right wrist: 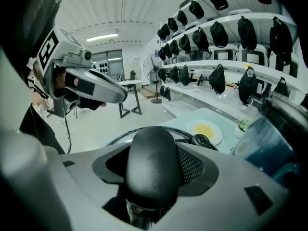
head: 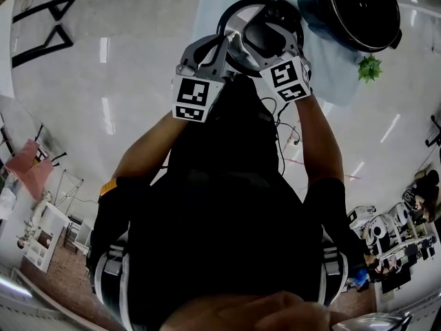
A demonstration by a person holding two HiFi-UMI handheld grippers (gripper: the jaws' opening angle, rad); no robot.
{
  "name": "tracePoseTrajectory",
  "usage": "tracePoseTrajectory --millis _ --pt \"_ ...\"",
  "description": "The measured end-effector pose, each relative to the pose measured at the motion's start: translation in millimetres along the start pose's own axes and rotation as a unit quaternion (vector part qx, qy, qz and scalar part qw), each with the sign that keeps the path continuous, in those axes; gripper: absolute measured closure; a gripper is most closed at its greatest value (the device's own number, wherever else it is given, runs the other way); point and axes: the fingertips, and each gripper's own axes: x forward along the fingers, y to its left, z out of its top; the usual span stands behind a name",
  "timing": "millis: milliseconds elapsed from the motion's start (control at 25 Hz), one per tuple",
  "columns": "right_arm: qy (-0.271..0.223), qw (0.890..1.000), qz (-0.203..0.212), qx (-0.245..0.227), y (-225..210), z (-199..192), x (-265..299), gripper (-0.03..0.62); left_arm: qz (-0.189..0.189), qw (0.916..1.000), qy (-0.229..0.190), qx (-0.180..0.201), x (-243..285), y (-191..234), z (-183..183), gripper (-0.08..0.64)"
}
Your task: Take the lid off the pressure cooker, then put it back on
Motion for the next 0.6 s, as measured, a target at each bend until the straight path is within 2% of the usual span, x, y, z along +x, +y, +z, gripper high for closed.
tracePoseTrajectory --millis 280,600 --pt "-0.039 0.999 -0.010 0.026 20.6 57.7 -48.2 0.304 0.025 0.9989 -0.039 0.009 -53.9 14.2 53.1 0.546" --pt "-0.058 0.997 -0.043 0.006 32.7 107.2 -110.8 0.304 0.006 0.9941 -0.108 0.008 -102.5 13.7 102.6 0.546"
